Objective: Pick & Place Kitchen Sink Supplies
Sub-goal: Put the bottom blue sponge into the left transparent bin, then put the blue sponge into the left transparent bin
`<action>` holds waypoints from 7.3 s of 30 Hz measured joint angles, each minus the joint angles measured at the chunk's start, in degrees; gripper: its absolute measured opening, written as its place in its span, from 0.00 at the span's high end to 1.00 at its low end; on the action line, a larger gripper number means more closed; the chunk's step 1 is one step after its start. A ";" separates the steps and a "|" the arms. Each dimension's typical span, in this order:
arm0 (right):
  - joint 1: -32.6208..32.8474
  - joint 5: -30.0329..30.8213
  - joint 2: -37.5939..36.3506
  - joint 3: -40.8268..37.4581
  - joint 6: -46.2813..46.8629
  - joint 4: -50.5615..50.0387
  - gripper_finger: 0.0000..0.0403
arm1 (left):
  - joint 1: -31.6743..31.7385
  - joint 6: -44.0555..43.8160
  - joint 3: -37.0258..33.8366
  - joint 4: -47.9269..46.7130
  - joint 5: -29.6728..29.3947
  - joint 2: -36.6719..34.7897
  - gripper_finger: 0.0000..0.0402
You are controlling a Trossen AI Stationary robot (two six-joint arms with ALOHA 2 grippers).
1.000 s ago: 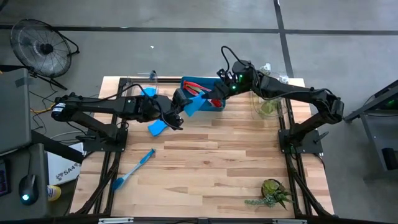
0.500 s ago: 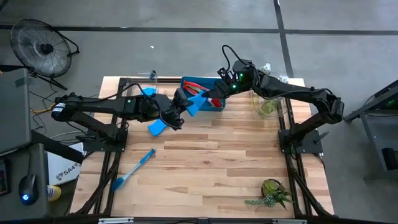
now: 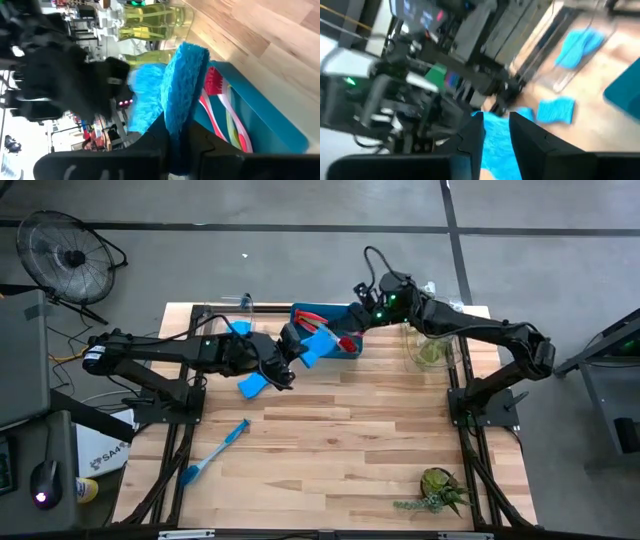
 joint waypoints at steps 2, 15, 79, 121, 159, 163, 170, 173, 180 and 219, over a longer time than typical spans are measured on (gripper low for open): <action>-0.96 0.86 -1.08 0.00 -0.86 0.04 0.77 | 0.00 -0.01 0.00 -0.49 -0.93 0.04 0.95; -1.45 9.29 -12.73 0.00 -11.29 -11.76 0.68 | 2.85 -6.70 0.00 -4.38 -5.37 -0.29 0.97; 31.14 53.80 0.66 0.02 -13.08 -9.32 0.68 | 61.81 -15.45 -18.18 -1.36 35.33 -8.26 0.94; 31.17 50.76 4.42 0.02 -14.08 -8.07 0.68 | 61.64 -22.96 -30.37 -3.60 24.53 -7.72 0.92; 32.41 44.49 4.35 0.02 -12.37 -8.06 0.68 | 61.64 -27.05 -24.57 -23.79 30.74 -8.61 0.11; 32.41 42.39 4.35 0.02 -12.51 -8.59 0.68 | 61.64 -27.63 -23.21 -24.97 30.75 -8.61 0.11; 32.36 40.66 4.35 0.02 -13.49 -9.80 0.68 | 61.62 -28.11 -20.12 -27.55 29.99 -8.63 0.11; 32.36 40.64 4.29 0.02 -14.46 -10.29 0.68 | 61.64 -28.95 -18.90 -28.41 29.91 -8.65 0.11; 32.04 38.99 4.24 0.02 -17.33 -11.94 0.68 | 61.64 -29.34 -16.91 -30.84 29.76 -8.63 0.11; 28.41 33.84 4.24 0.02 -20.96 -23.71 0.52 | 61.54 -44.37 3.87 -54.56 54.93 -15.43 0.11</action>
